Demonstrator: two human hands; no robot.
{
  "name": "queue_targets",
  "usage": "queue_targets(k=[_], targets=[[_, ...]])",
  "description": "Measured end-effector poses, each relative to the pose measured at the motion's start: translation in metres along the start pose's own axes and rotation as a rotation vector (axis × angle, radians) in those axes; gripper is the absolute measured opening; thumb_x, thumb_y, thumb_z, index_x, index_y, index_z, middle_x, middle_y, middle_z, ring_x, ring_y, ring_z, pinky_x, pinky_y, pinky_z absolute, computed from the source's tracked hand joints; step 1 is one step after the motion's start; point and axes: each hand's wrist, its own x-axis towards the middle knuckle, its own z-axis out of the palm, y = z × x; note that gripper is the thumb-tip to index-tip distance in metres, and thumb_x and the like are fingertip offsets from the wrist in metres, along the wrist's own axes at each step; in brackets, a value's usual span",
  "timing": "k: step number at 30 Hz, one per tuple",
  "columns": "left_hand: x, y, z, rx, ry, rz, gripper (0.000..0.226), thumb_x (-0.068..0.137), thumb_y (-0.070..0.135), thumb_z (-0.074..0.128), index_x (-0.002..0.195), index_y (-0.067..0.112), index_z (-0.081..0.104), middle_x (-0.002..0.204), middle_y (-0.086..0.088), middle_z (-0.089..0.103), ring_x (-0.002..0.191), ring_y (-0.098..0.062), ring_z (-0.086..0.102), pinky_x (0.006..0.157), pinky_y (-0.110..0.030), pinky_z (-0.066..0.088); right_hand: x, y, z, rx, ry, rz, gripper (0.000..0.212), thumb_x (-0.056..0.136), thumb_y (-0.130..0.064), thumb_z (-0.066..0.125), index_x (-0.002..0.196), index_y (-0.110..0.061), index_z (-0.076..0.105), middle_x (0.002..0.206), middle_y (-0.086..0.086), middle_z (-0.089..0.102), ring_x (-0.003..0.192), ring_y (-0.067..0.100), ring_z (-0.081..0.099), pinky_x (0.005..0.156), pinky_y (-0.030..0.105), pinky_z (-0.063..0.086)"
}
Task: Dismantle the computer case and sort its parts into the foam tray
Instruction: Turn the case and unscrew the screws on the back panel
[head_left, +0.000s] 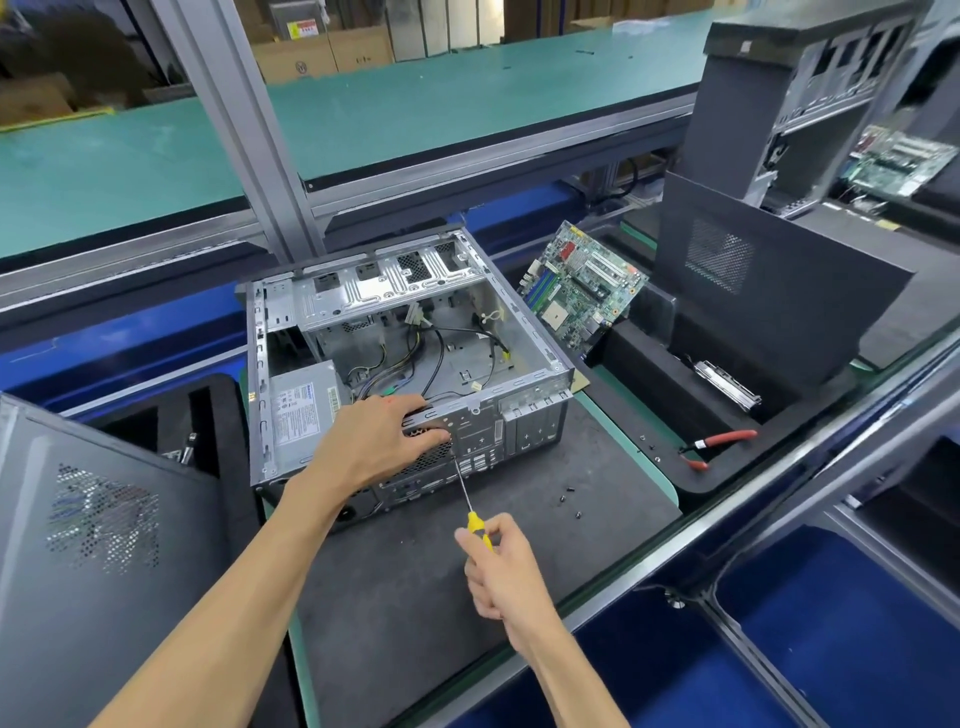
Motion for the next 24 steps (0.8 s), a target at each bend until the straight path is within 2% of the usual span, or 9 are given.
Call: queue_targets(k=[4, 7, 9, 12, 14, 16, 20, 22, 24], targets=[[-0.001, 0.0, 0.001, -0.022, -0.002, -0.006, 0.066, 0.082, 0.077, 0.054, 0.127, 0.03, 0.063, 0.118, 0.004, 0.073, 0.106, -0.024, 0.067, 0.088, -0.039, 0.05, 0.005, -0.003, 0.01, 0.068, 0.008, 0.191, 0.028, 0.106, -0.027, 0.039, 0.098, -0.007, 0.058, 0.059, 0.0, 0.04, 0.046, 0.013, 0.032, 0.044, 0.025, 0.022], [-0.001, -0.001, 0.001, -0.03, -0.002, -0.01, 0.064, 0.081, 0.077, 0.054, 0.126, 0.031, 0.063, 0.118, 0.004, 0.072, 0.106, -0.024, 0.067, 0.087, -0.039, 0.05, 0.003, 0.001, 0.008, 0.105, -0.012, 0.152, 0.028, 0.108, -0.023, 0.041, 0.099, -0.005, 0.059, 0.073, 0.005, 0.049, 0.052, 0.014, 0.045, 0.044, 0.025, 0.033], [0.0, -0.001, 0.001, -0.021, -0.006, -0.008, 0.063, 0.082, 0.077, 0.053, 0.126, 0.032, 0.063, 0.119, 0.005, 0.072, 0.107, -0.024, 0.067, 0.087, -0.038, 0.05, -0.002, 0.005, 0.005, 0.062, -0.024, 0.047, 0.017, 0.105, -0.027, 0.054, 0.101, -0.011, 0.049, 0.071, 0.005, 0.053, 0.048, 0.014, 0.04, 0.039, 0.023, 0.027], [0.0, -0.002, 0.002, -0.023, -0.004, -0.003, 0.064, 0.082, 0.076, 0.054, 0.127, 0.031, 0.063, 0.119, 0.005, 0.072, 0.107, -0.023, 0.067, 0.087, -0.037, 0.05, 0.002, 0.004, 0.001, 0.013, 0.052, 0.034, 0.028, 0.102, -0.039, 0.057, 0.096, -0.015, 0.046, 0.054, -0.002, 0.037, 0.043, 0.012, 0.021, 0.038, 0.022, 0.015], [0.0, -0.002, 0.002, -0.032, 0.008, 0.004, 0.065, 0.082, 0.076, 0.054, 0.127, 0.03, 0.064, 0.118, 0.005, 0.073, 0.105, -0.023, 0.067, 0.087, -0.036, 0.05, 0.01, 0.004, -0.001, 0.08, 0.049, 0.138, 0.036, 0.107, -0.04, 0.043, 0.096, -0.009, 0.059, 0.054, -0.002, 0.036, 0.042, 0.011, 0.025, 0.039, 0.022, 0.017], [0.0, -0.002, 0.002, -0.033, 0.013, 0.007, 0.065, 0.082, 0.077, 0.054, 0.126, 0.03, 0.064, 0.116, 0.005, 0.073, 0.104, -0.023, 0.068, 0.085, -0.036, 0.05, 0.012, 0.007, -0.001, 0.139, 0.033, 0.192, 0.039, 0.107, -0.028, 0.036, 0.093, -0.005, 0.064, 0.058, 0.0, 0.043, 0.043, 0.011, 0.034, 0.041, 0.022, 0.024], [0.0, -0.002, 0.001, -0.036, 0.009, 0.013, 0.065, 0.082, 0.076, 0.054, 0.125, 0.029, 0.065, 0.116, 0.004, 0.073, 0.103, -0.024, 0.068, 0.084, -0.037, 0.05, 0.004, 0.015, -0.001, 0.132, -0.01, 0.112, 0.017, 0.105, -0.026, 0.051, 0.1, -0.01, 0.054, 0.068, 0.004, 0.057, 0.051, 0.013, 0.044, 0.043, 0.023, 0.032], [0.0, -0.001, 0.001, -0.042, 0.009, 0.014, 0.065, 0.083, 0.076, 0.054, 0.127, 0.028, 0.064, 0.119, 0.004, 0.072, 0.106, -0.024, 0.067, 0.086, -0.038, 0.05, 0.004, 0.016, -0.001, 0.077, -0.001, 0.09, 0.022, 0.103, -0.033, 0.056, 0.104, -0.012, 0.054, 0.062, 0.001, 0.055, 0.047, 0.012, 0.036, 0.041, 0.022, 0.026], [-0.001, -0.001, 0.0, -0.045, 0.008, 0.014, 0.067, 0.083, 0.076, 0.054, 0.128, 0.028, 0.064, 0.122, 0.004, 0.071, 0.108, -0.024, 0.067, 0.089, -0.038, 0.05, 0.008, 0.015, -0.001, 0.088, 0.018, 0.108, 0.033, 0.106, -0.037, 0.047, 0.108, -0.009, 0.064, 0.06, 0.001, 0.052, 0.047, 0.011, 0.037, 0.041, 0.023, 0.027]])
